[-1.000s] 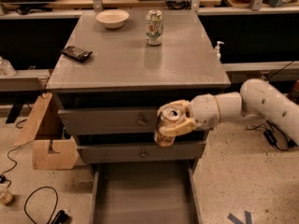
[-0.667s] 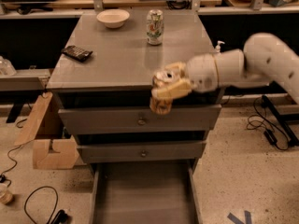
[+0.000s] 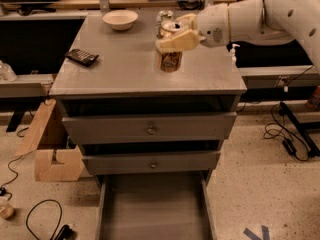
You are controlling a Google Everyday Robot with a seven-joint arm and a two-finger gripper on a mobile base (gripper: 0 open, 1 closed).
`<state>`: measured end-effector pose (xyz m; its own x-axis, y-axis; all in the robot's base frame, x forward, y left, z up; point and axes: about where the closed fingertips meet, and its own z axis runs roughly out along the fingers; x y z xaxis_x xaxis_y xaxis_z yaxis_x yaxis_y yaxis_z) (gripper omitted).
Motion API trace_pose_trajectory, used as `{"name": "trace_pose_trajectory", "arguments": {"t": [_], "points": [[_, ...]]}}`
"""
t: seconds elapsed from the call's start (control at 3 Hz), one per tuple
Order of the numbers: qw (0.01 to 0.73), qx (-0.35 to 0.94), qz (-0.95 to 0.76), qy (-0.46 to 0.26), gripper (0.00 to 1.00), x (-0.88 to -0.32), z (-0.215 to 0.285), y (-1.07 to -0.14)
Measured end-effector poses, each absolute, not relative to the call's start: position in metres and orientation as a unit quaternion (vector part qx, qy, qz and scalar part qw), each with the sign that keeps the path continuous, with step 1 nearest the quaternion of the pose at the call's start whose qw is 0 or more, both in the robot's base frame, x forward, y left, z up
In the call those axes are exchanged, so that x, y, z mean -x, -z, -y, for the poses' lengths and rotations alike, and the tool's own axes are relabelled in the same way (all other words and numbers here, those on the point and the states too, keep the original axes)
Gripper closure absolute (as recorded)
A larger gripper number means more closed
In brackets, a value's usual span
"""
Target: Pick orange can from bottom drawer and place on counter
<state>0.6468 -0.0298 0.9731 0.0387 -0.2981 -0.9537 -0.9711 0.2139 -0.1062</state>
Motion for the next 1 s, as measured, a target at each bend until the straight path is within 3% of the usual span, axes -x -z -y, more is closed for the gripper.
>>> {"name": "trace_pose_trajectory", "arguments": {"t": [0.67,1.0], "points": [[0.555,0.438,-0.651,-0.276,1.00,-0.727,0.078,-0.975],[0.549,0.411,-0.679,-0.261,1.00,-0.744,0.100,-0.951]]}}
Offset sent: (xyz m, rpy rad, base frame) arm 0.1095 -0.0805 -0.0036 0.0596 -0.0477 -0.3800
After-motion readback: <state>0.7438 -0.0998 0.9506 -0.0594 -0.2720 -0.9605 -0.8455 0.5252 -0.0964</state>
